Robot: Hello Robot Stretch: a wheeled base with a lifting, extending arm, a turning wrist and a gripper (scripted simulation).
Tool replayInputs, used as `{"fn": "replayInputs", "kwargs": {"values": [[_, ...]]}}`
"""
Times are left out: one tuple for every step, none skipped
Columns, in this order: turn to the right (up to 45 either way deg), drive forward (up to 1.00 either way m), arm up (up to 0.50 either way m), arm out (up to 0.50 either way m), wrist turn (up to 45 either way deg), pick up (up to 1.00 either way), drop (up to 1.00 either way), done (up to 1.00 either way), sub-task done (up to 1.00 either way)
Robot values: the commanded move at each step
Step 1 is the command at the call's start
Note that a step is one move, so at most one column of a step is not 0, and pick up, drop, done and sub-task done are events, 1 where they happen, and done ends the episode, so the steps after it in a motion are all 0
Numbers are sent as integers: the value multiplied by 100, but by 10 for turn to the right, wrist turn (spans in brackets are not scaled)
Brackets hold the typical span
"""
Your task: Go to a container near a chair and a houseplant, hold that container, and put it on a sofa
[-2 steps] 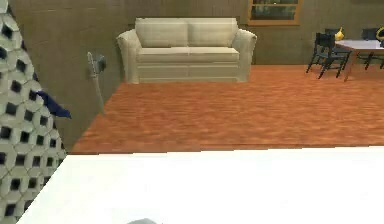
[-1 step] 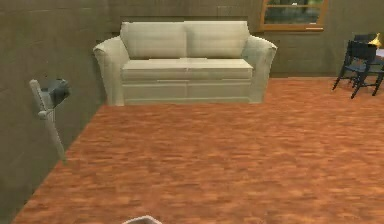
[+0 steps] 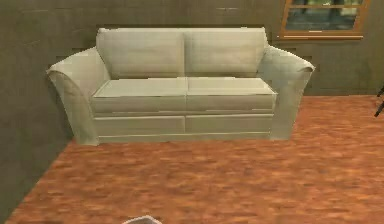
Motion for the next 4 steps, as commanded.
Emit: {"fn": "replayInputs", "kwargs": {"values": [[0,100,0,0,0,0,0,0,0],[0,75,0,0,0,0,0,0,0],[-450,0,0,0,0,0,0,0,0],[-390,0,0,0,0,0,0,0,0]]}}
